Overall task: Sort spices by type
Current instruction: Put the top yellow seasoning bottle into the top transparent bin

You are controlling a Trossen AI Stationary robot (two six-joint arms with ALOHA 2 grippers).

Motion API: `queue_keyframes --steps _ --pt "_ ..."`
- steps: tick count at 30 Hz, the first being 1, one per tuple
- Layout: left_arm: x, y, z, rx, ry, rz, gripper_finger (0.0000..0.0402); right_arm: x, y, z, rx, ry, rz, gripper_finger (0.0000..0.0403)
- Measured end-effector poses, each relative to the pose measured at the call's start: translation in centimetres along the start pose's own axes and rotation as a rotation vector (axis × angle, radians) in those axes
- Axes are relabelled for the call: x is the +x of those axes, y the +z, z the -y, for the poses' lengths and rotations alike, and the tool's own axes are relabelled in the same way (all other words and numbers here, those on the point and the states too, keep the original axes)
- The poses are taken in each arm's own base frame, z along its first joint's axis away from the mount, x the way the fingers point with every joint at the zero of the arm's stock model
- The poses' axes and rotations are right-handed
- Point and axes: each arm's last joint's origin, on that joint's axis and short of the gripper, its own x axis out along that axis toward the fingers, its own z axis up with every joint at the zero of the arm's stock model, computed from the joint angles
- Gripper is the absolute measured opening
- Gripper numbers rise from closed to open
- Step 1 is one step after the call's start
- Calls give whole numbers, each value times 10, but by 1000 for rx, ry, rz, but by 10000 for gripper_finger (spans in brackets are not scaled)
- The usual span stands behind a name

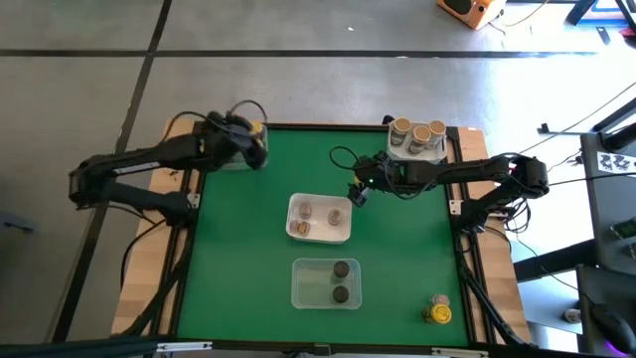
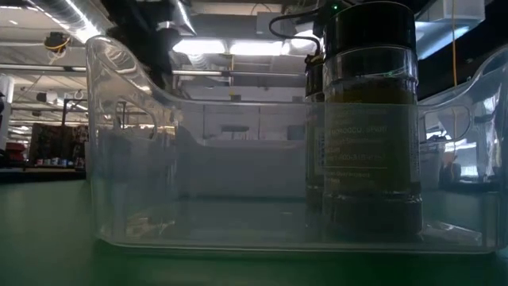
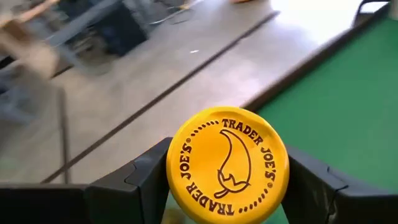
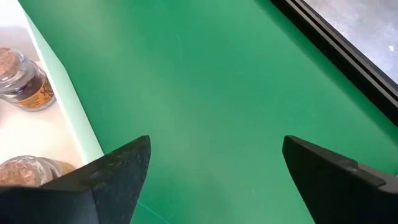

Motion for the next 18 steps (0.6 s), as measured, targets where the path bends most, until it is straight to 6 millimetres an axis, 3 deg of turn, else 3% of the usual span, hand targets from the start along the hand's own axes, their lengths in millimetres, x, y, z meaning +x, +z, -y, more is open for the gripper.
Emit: queue_keyframes --steps 8,18 --pt "18 -4 -37 -77 182 -92 235 0 1 0 2 2 5 363" --pt "71 -16 -49 -102 141 -292 236 0 1 0 2 2 5 363"
